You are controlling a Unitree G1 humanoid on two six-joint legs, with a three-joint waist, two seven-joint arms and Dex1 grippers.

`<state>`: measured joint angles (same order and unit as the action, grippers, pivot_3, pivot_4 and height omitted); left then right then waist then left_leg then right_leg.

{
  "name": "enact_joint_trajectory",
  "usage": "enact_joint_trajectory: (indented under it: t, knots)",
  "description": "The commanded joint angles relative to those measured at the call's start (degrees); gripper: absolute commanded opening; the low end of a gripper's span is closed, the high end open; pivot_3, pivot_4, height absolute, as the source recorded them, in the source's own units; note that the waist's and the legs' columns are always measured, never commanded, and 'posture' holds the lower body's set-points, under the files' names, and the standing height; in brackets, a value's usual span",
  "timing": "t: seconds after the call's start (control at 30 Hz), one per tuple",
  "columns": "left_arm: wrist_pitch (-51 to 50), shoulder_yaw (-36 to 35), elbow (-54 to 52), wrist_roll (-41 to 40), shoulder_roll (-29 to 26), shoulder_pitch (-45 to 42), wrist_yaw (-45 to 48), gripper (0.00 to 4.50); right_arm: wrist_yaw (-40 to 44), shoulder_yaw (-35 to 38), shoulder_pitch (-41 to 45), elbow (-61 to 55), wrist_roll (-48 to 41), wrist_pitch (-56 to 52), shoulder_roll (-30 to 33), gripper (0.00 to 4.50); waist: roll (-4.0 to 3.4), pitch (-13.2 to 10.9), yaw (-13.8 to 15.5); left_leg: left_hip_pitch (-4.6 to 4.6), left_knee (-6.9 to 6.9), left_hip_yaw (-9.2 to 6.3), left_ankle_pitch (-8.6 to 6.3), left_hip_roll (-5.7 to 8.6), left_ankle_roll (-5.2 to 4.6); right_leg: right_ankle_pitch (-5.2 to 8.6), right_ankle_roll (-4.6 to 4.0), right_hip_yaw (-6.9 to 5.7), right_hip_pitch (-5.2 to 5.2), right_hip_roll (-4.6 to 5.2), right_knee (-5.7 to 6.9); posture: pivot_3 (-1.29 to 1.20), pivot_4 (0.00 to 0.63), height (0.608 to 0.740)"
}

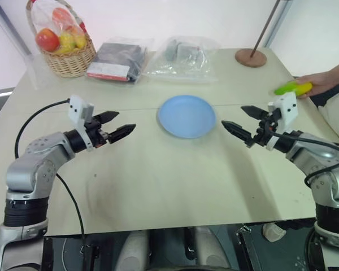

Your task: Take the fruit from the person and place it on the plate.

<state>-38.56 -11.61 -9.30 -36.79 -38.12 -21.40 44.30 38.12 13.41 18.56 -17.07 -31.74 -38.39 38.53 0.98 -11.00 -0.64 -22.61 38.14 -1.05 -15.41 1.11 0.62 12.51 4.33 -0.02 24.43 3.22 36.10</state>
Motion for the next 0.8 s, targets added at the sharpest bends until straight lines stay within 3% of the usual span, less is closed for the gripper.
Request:
enact_joint_trajectory:
  t: [0.03, 0.37, 0.8]
  knots:
    - [0.18, -2.02, -1.46, -0.96, -2.64, -0.12, 2.53, 4.50, 1.34, 1.98, 1.20, -2.70, -2.28, -0.78, 2.05, 4.45, 0.00, 0.00, 0.00, 0.00, 0.00, 0.00, 0.00, 0.00, 0.00, 0.03, -0.04, 0.00, 0.00, 0.00, -0.01, 0.00, 0.150, 0.740]
    - [-2.19, -4.08, -2.27, -3.58, -4.36, -2.24, 1.94, 4.50, 3.37, 0.76, 5.56, -1.25, -4.30, -1.90, 3.35, 4.45, 0.01, -0.02, -0.01, -0.01, -0.01, -0.01, 0.00, -0.01, 0.00, 0.06, -0.08, 0.00, 0.00, 0.01, -0.01, 0.00, 0.150, 0.740]
    - [-2.34, -5.16, -2.44, -4.46, -4.07, -1.83, 0.80, 4.50, 0.76, 0.37, 4.24, -4.20, -5.89, -3.98, 1.71, 4.45, 0.01, -0.02, 0.10, -0.02, -0.01, -0.01, 0.00, 0.00, 0.00, 0.04, -0.05, 0.00, 0.01, 0.12, -0.02, 0.00, 0.150, 0.740]
